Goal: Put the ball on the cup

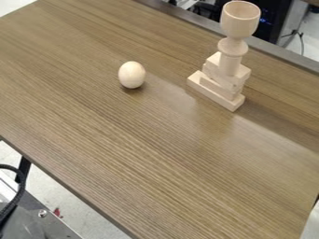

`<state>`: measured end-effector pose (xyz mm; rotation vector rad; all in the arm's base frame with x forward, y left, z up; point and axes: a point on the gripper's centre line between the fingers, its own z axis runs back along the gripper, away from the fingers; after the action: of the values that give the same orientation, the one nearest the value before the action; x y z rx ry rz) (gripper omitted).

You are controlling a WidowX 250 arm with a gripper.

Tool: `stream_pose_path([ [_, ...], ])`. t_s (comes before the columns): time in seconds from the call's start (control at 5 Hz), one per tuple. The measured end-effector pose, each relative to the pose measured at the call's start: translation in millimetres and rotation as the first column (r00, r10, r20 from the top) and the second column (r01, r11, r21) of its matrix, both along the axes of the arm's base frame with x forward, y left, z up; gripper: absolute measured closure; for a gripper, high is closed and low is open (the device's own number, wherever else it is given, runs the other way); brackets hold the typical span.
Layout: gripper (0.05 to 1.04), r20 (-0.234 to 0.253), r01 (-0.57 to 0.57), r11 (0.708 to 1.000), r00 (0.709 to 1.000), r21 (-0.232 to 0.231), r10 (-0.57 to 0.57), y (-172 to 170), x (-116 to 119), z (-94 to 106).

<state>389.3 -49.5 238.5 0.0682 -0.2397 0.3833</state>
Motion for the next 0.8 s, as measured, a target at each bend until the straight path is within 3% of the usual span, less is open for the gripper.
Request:
stream_pose_path([
  [0.2, 0.085, -0.033, -0.001, 1.0, 0.999, 0.006, 0.002, 0, 2, -12.2],
  [0.4, 0.085, -0.029, -0.061, 0.998, 0.998, 0.023, 0.062, 23, 6, -18.9],
  [0.6, 0.085, -0.027, -0.197, 0.98, 0.98, -0.007, 0.197, 72, 2, -29.6],
  [0.8, 0.085, 0.015, -0.311, 0.95, 0.95, -0.04, 0.311, 114, -4, -30.1],
])
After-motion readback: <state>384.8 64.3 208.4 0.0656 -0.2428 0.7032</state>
